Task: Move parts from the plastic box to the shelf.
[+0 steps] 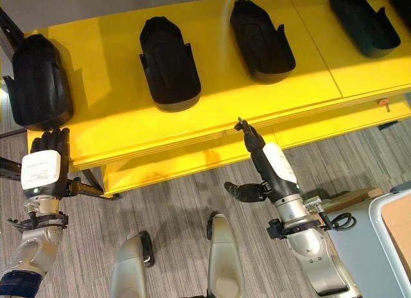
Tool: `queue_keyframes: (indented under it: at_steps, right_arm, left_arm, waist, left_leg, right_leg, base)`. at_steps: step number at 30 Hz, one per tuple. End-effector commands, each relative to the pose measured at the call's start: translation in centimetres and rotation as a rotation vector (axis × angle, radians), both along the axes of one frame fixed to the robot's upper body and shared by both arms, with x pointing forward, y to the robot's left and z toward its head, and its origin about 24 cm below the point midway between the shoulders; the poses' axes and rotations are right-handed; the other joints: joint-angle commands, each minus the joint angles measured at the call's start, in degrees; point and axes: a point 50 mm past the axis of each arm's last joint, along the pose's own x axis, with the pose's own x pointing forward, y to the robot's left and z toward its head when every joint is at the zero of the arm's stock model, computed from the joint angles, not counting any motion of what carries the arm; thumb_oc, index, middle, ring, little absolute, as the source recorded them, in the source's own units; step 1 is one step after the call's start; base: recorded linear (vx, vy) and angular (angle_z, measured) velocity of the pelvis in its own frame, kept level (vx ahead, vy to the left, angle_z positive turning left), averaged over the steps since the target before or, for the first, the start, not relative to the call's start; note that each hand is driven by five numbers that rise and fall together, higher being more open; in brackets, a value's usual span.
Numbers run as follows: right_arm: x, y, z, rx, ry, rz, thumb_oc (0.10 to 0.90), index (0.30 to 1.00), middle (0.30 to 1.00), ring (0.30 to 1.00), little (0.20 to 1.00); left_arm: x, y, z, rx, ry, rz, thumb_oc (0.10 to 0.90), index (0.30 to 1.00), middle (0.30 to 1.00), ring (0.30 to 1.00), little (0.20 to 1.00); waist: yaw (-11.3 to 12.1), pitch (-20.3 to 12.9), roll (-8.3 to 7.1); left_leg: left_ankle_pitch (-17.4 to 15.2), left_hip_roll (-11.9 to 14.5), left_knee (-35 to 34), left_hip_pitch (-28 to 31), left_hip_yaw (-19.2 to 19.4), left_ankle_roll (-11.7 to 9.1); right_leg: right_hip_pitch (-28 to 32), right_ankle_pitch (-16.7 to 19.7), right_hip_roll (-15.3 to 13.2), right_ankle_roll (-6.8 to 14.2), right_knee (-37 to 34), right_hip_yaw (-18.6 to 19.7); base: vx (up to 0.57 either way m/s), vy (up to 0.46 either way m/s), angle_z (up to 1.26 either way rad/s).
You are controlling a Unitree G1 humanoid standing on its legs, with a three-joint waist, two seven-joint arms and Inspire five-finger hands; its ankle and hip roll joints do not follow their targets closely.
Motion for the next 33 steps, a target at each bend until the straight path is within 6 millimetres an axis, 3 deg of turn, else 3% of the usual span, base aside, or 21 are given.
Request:
queue_keyframes:
  at_steps: [1, 6, 7, 8, 10, 13, 18, 20, 28, 33]
  right_arm:
    - [-0.2, 1.3, 3.7, 0.047, -0.206, 0.094, 0.9, 1.0, 1.0, 1.0, 1.0]
    - [-0.1, 1.2, 3.9, 0.053, -0.216, 0.082, 0.9, 1.0, 1.0, 1.0, 1.0]
    - [0.0, 1.1, 4.0, 0.058, -0.223, 0.073, 0.9, 1.0, 1.0, 1.0, 1.0]
    - [0.1, 1.1, 3.9, 0.064, -0.223, 0.067, 0.9, 1.0, 1.0, 1.0, 1.0]
    - [0.0, 1.0, 4.0, 0.072, -0.229, 0.067, 0.9, 1.0, 1.0, 1.0, 1.0]
    - [-0.2, 1.3, 4.2, 0.081, -0.242, 0.091, 0.9, 1.0, 1.0, 1.0, 1.0]
    - [-0.5, 1.6, 4.3, 0.087, -0.259, 0.111, 0.9, 1.0, 1.0, 1.0, 1.0]
    - [-0.6, 1.7, 4.3, 0.084, -0.261, 0.123, 0.9, 1.0, 1.0, 1.0, 1.0]
    - [-0.2, 2.9, 4.5, -0.003, -0.295, 0.165, 0.9, 1.0, 1.0, 1.0, 1.0]
    - [0.5, 4.2, 4.6, -0.301, -0.397, 0.161, 0.9, 1.0, 1.0, 1.0, 1.0]
  left_arm:
    - [-1.6, 3.2, 1.1, 0.032, 0.02, 0.092, 0.9, 1.0, 1.0, 1.0, 1.0]
    - [-2.1, 0.9, 2.2, -0.003, -0.043, -0.045, 0.9, 1.0, 1.0, 1.0, 1.0]
    - [-2.5, -0.8, 3.4, -0.024, -0.095, -0.152, 0.9, 1.0, 1.0, 1.0, 1.0]
    - [-2.9, -1.9, 3.5, -0.122, -0.129, -0.223, 0.9, 1.0, 1.0, 1.0, 1.0]
    - [-3.7, -3.9, 4.3, -0.143, -0.148, -0.353, 0.9, 1.0, 1.0, 1.0, 1.0]
    - [-4.8, -6.4, 4.3, -0.29, -0.134, -0.513, 0.9, 1.0, 1.0, 1.0, 1.0]
    - [-5.7, -8.5, 4.2, -0.447, -0.104, -0.645, 0.9, 1.0, 1.0, 1.0, 1.0]
    - [-5.9, -9.3, 3.7, -0.548, -0.072, -0.686, 0.9, 1.0, 1.0, 1.0, 1.0]
    - [-5.6, -10.4, 3.7, -0.562, -0.042, -0.749, 0.9, 1.0, 1.0, 1.0, 1.0]
    - [-5.4, -10.0, 3.9, -0.556, -0.077, -0.728, 0.9, 1.0, 1.0, 1.0, 1.0]
  waist:
    - [0.2, -5.0, -2.56]
    - [0.8, -4.9, -2.37]
    - [1.1, -4.8, -2.19]
    - [1.4, -4.6, -2.11]
    - [1.5, -4.6, -2.05]
    - [1.8, -4.5, -1.96]
    - [2.0, -4.4, -1.77]
    - [2.0, -4.4, -1.67]
    - [2.1, -4.8, -1.35]
    - [2.7, -5.1, -1.18]
  left_leg:
    - [5.3, 2.4, -4.0, 0.1, -3.4, -2.2]
    - [5.2, 2.2, -4.2, 0.2, -3.6, -2.0]
    - [5.1, 2.1, -4.3, 0.3, -3.6, -1.9]
    - [4.6, 2.1, -4.1, 0.6, -3.7, -1.9]
    - [5.1, 1.8, -4.6, 0.6, -3.8, -1.7]
    - [5.2, 1.6, -4.9, 0.9, -4.0, -1.5]
    - [5.5, 1.5, -5.4, 1.2, -4.3, -1.4]
    - [5.6, 1.5, -5.7, 1.6, -4.2, -1.4]
    - [5.8, 1.5, -6.5, 2.8, -4.3, -1.5]
    - [5.8, 1.6, -6.6, 3.1, -4.3, -1.5]
  right_leg:
    - [3.4, 3.3, -4.6, 4.1, -3.8, 4.1]
    - [3.6, 3.2, -4.6, 4.0, -3.9, 4.1]
    - [3.8, 3.2, -4.7, 4.0, -4.0, 4.0]
    - [4.2, 2.7, -4.7, 4.0, -3.7, 4.0]
    - [4.3, 3.3, -4.8, 3.9, -4.3, 3.8]
    - [4.6, 3.4, -4.8, 3.9, -4.4, 3.7]
    - [5.2, 3.5, -4.9, 4.0, -4.7, 3.4]
    - [5.6, 3.6, -4.9, 4.1, -4.8, 3.1]
    - [6.8, 3.8, -5.0, 4.3, -5.4, 2.9]
    - [7.0, 4.1, -5.1, 4.4, -5.6, 2.9]
  base:
    - [0.0, 0.0, 0.0]
    - [0.0, 0.0, 0.0]
    - [0.02, -0.012, 0.04]
    - [0.0, 0.0, 0.0]
    - [0.0, -0.008, 0.02]
    - [0.0, 0.0, 0.0]
    - [0.0, -0.017, 0.05]
    - [0.0, 0.0, 0.0]
    - [0.0, 0.0, 0.0]
    - [0.0, 0.0, 0.0]
